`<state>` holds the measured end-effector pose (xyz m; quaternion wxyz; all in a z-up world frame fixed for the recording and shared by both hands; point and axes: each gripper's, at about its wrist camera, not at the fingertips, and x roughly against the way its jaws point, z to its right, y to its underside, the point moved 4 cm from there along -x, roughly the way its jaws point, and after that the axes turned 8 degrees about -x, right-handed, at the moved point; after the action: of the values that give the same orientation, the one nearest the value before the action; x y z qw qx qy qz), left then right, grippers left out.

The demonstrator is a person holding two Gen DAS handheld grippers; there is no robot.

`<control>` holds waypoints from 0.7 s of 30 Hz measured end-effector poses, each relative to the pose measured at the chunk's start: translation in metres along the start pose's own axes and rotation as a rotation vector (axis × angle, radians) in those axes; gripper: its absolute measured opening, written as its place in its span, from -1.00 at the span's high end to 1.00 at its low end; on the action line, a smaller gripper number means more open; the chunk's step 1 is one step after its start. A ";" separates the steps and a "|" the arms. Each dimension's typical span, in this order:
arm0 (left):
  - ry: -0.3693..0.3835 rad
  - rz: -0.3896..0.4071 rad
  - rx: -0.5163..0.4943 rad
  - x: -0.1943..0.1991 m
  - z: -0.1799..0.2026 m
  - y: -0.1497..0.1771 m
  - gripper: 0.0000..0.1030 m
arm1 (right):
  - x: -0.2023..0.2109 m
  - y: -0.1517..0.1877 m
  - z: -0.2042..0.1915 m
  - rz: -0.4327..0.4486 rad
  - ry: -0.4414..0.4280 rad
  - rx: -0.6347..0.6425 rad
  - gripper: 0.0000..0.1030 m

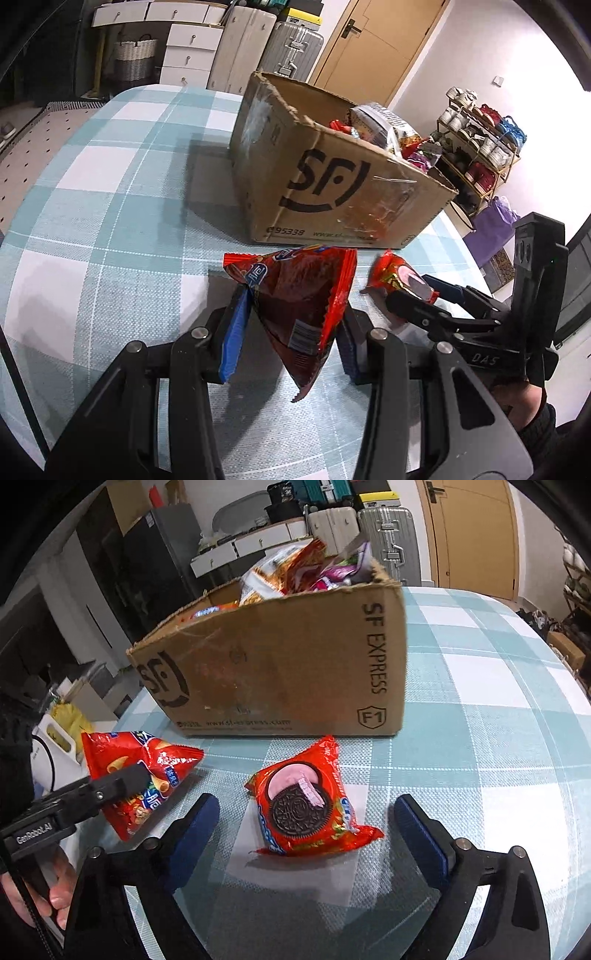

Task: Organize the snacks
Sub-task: 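Grasp the red Oreo pack with the right gripper while the left gripper holds the chip bag, then lift and carry both red packs over the box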

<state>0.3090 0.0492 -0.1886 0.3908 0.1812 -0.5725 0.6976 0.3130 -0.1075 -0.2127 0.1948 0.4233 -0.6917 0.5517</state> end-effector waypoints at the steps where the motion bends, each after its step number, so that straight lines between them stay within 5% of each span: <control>1: -0.003 -0.001 0.001 0.001 -0.001 0.000 0.22 | -0.001 0.000 -0.001 -0.002 0.006 0.009 -0.78; 5: -0.014 0.003 0.001 0.007 -0.003 -0.001 0.22 | -0.006 -0.001 -0.009 -0.006 0.092 0.075 -0.52; 9: -0.026 0.012 0.000 0.016 -0.003 -0.002 0.22 | -0.007 -0.001 -0.014 -0.007 0.119 0.141 0.14; 21: -0.051 0.045 -0.002 0.052 0.006 0.004 0.22 | 0.040 0.007 -0.004 0.048 -0.032 0.014 0.14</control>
<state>0.2725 0.0612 -0.1534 0.3605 0.1855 -0.5871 0.7007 0.2839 -0.1184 -0.1861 0.1676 0.4166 -0.7008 0.5542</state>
